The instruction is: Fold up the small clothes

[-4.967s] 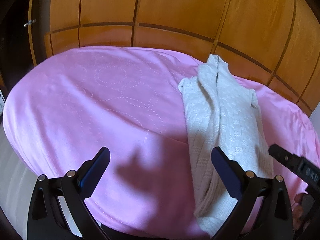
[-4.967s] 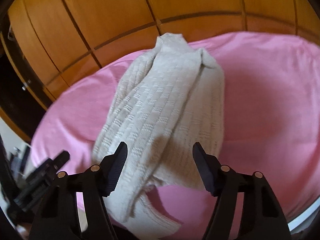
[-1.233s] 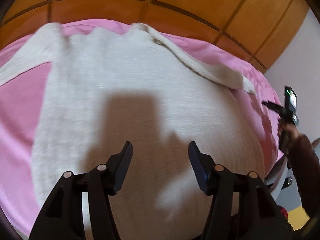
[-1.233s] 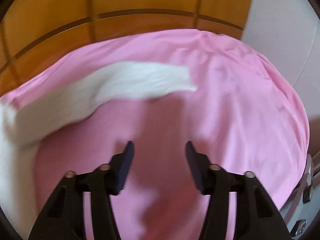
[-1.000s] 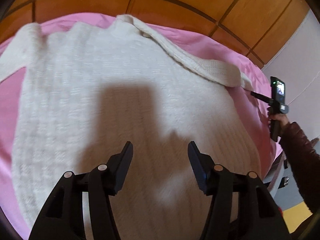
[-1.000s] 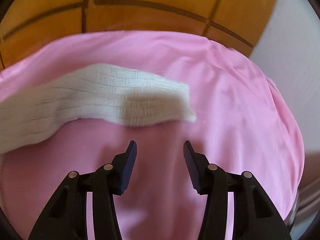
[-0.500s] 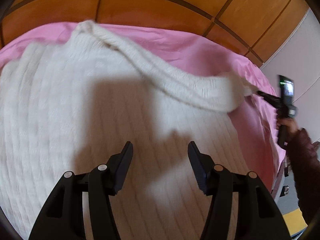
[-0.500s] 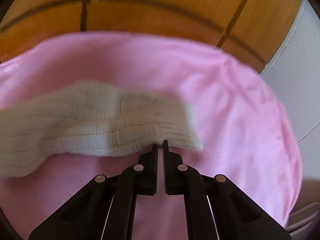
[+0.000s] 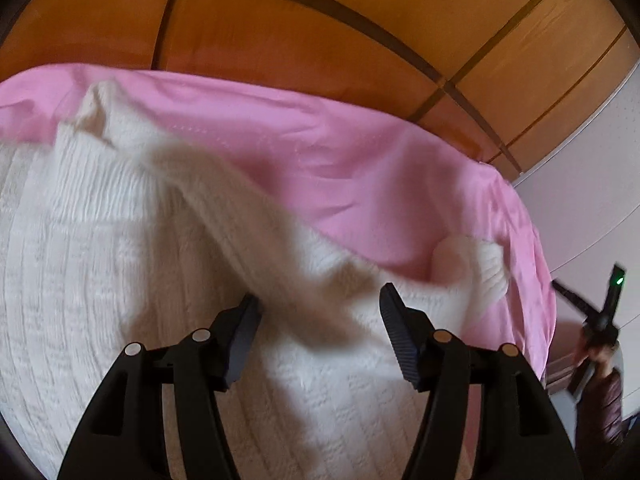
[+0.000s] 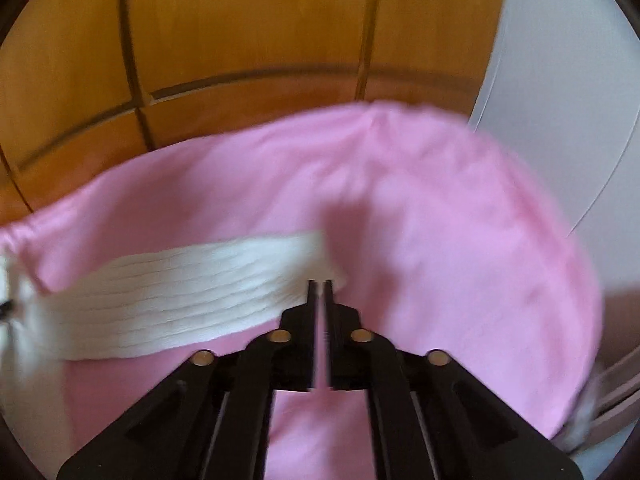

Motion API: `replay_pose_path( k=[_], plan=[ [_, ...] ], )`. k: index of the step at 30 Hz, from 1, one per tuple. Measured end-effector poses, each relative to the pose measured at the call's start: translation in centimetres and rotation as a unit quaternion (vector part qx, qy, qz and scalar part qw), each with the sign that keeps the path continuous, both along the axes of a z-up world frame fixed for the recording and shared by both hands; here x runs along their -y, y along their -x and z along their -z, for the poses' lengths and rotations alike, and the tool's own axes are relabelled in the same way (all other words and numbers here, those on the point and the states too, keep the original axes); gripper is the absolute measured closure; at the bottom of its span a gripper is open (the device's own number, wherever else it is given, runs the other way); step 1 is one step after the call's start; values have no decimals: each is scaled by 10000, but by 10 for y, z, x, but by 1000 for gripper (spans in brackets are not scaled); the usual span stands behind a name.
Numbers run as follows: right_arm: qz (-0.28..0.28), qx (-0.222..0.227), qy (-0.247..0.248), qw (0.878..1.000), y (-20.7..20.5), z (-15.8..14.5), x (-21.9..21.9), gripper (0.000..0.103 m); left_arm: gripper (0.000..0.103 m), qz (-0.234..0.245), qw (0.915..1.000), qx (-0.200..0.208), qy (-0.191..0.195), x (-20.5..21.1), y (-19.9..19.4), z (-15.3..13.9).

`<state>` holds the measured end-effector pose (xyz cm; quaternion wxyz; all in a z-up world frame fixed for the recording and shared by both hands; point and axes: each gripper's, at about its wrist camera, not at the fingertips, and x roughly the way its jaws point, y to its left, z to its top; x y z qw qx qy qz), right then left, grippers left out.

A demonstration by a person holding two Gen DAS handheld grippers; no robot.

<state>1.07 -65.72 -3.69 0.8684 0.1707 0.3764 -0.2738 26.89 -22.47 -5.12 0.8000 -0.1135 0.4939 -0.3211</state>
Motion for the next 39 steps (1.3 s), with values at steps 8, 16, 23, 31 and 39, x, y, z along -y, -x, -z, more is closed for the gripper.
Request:
replay_pose_path(
  k=[8, 16, 23, 31, 39],
  plan=[
    [674, 641, -1789, 9795, -34, 82, 30, 46, 43, 49, 9999, -103, 56, 2, -5, 6],
    [762, 910, -1911, 9744, -40, 78, 33, 97, 44, 65, 9995, -139, 268, 4, -17, 2],
    [568, 1953, -2071, 9569, 66, 13, -13, 97, 44, 133, 9987, -31, 501, 10, -30, -4],
    [1685, 2373, -2451, 9248, 89, 4, 22, 97, 44, -48, 9989, -178, 442, 49, -78, 1],
    [2034, 1903, -2489, 9276, 6, 39, 84, 70, 37, -656, 9975, 192, 153, 30, -86, -20]
  ],
)
